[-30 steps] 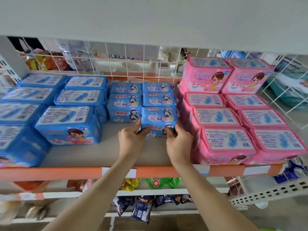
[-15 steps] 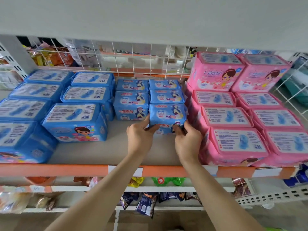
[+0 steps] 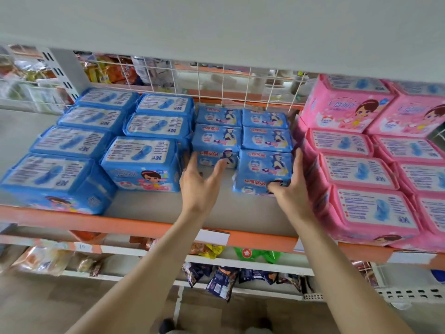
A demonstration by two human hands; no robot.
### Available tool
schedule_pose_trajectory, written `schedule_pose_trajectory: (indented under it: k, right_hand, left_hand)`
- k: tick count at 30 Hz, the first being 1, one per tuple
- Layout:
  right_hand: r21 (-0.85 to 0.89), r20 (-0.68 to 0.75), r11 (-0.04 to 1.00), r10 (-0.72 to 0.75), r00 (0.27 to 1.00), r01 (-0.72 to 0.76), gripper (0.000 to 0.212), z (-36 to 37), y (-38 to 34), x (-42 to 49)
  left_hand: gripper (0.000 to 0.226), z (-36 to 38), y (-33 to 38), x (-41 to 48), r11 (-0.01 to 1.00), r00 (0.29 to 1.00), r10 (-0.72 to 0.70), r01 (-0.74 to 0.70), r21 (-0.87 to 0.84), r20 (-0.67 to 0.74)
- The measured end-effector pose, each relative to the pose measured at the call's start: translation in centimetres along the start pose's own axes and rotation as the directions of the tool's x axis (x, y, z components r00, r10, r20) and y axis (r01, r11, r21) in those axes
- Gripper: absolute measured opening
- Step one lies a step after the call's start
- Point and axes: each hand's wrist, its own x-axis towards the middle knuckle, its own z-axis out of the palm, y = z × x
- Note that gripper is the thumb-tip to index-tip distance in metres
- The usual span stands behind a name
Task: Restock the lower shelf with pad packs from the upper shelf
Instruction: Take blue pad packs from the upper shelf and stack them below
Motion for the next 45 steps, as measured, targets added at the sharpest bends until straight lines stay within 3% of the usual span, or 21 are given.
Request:
schedule_pose_trajectory:
  k: [7, 11, 17, 24, 29, 34, 41, 45]
  right_hand:
    - [0.049, 0.053, 0.998, -0.034, 0.998, 0.031, 0.101, 0.2, -0.3, 0.3]
    - [0.048, 0.056, 0.996, -0.078, 0.995, 0.075, 0.085, 0.6, -0.6, 0.5]
    - [0.024, 0.027, 1.000, -0.019, 0.999, 0.019, 0.099, 0.1, 0.3, 0.0]
    - [0.134, 0.038, 0.990, 0.025, 0.999, -0.030, 0.089, -0.6, 0.0, 0.4]
    - [0.144, 0.057, 0.989, 0.014, 0.998, -0.022, 0.091, 0.1, -0.9, 0.9]
    - [0.206, 0.011, 0.979, 0.012, 1.000, -0.014, 0.084, -0.2, -0.9, 0.9]
    - [0.136, 0.006, 0.990, 0.023, 1.000, -0.023, 0.079, 0.1, -1.7, 1.3]
    - [-0.219, -0.024, 0.969, 0.111, 0.994, -0.114, 0.077, -0.2, -3.1, 0.2]
  left_hand:
    - [0.064, 0.1, -0.1, 0.2, 1.000, 0.996, 0.011, -0.012, 0.016, 0.094]
    - [0.058, 0.9, -0.1, 0.2, 0.995, 0.993, -0.001, -0.011, 0.102, 0.116]
    - [0.043, 0.5, -0.1, -0.8, 0.997, 0.996, -0.070, 0.067, 0.046, 0.051]
    - [0.065, 2.2, 0.3, -1.8, 0.987, 0.933, -0.084, 0.127, -0.101, 0.349]
    - [0.037, 3.7, 0.5, -1.6, 0.995, 0.936, -0.004, 0.039, -0.092, 0.351]
    - [0.035, 4.2, 0.6, -1.9, 0.994, 0.940, 0.013, 0.026, -0.108, 0.340]
    - [0.029, 4.6, 0.8, -1.2, 1.000, 0.952, -0.004, 0.004, 0.000, 0.305]
    - [0.037, 4.0, 0.1, -1.3, 0.999, 0.956, -0.002, -0.010, 0.040, 0.293]
